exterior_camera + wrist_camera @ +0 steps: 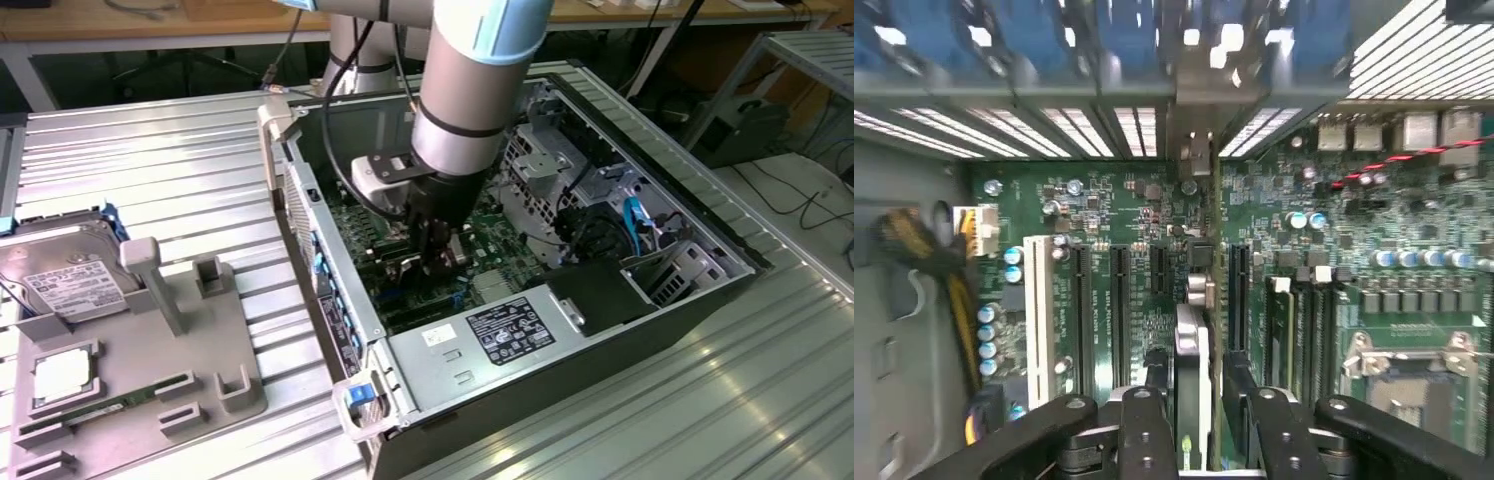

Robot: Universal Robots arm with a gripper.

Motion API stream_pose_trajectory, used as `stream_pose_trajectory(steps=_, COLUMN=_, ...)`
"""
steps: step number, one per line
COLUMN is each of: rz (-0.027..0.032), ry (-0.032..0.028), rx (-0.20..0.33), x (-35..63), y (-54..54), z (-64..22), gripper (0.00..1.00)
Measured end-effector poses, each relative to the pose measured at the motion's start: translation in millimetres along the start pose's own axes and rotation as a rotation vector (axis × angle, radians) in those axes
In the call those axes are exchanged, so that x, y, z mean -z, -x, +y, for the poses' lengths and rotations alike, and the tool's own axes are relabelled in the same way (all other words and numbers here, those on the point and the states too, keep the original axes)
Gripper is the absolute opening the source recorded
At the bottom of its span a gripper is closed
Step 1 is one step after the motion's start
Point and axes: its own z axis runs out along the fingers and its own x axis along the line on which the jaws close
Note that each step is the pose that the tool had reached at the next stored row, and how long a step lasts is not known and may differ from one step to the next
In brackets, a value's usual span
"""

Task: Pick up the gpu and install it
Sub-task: 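Insert the gpu into the slot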

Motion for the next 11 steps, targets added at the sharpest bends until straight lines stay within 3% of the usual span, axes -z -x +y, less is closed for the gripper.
stream_pose_trajectory(steps=2, rz=0.0002, ry=-0.0016, rx=0.000, x=15.0, y=0.3, z=0.2, gripper=0.36)
stream_pose_trajectory(steps=5, rz=0.0004, ry=-0.0022, rx=0.000, x=27.8, y=0.6, z=0.3, gripper=0.36)
stream_pose_trajectory(steps=10, rz=0.0000, ry=-0.0024, rx=0.000, x=28.5, y=0.7, z=0.2, gripper=0.35)
stream_pose_trajectory(steps=11, rz=0.0002, ry=-0.0023, rx=0.000, x=28.6, y=0.7, z=0.2, gripper=0.27)
